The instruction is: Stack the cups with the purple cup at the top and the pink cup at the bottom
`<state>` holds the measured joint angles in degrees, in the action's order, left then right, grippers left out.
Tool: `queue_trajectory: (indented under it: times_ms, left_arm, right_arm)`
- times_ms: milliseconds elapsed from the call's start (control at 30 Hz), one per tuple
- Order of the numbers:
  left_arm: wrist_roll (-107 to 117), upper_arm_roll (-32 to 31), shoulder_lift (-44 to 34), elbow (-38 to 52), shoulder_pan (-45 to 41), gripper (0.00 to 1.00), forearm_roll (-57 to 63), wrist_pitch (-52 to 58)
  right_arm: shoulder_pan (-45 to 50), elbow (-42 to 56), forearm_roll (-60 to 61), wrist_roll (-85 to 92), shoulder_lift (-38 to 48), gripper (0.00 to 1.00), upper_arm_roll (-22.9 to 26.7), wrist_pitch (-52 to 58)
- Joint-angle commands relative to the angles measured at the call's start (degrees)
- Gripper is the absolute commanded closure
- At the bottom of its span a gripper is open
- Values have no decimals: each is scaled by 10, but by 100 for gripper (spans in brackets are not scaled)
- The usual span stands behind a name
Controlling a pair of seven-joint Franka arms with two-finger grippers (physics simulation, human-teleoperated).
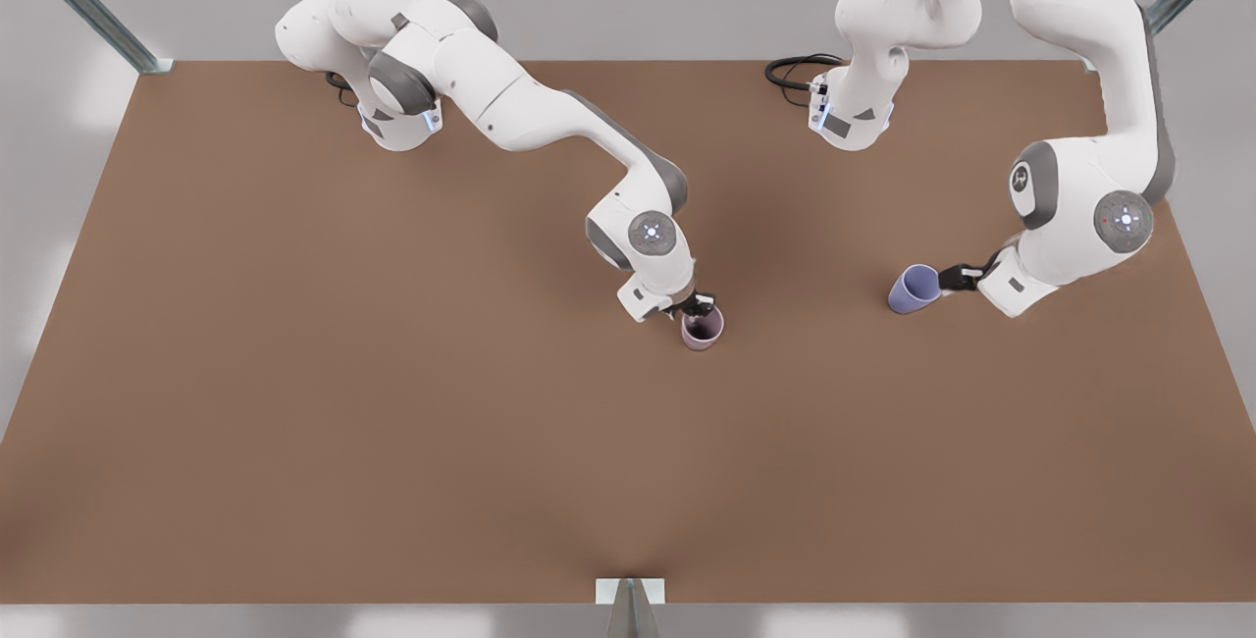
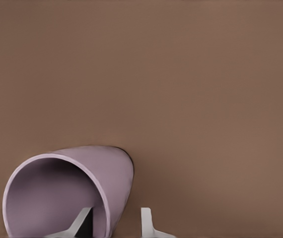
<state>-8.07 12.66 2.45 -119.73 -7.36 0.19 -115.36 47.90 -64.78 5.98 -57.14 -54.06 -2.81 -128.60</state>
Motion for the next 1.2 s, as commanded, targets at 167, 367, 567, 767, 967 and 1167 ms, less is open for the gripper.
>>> queue_trajectory:
  times_ms: [167, 367, 567, 767, 967, 1167]
  left_arm:
    - [-53, 32, 7, -132, 6, 0, -3, -166]
    - [-78, 48, 45, -168, 6, 0, -3, -217]
    - [-86, 51, 66, -199, 6, 17, -4, -249]
    - [-86, 50, 77, -198, 7, 79, -26, -246]
    - [-84, 50, 77, -197, 7, 79, -27, -242]
    - [-81, 43, 72, -168, 6, 79, -70, -201]
  right_arm:
    - [-2, -4, 18, 1, 33, 46, 7, 32]
    - [-112, -159, 10, 217, 294, 0, 48, 220]
    - [-395, -236, -51, 565, 481, 0, 61, 348]
    - [-440, -229, -59, 640, 457, 0, 80, 319]
    - [-442, -178, -58, 633, 429, 0, 79, 324]
    - [-445, -172, -59, 633, 431, 0, 80, 323]
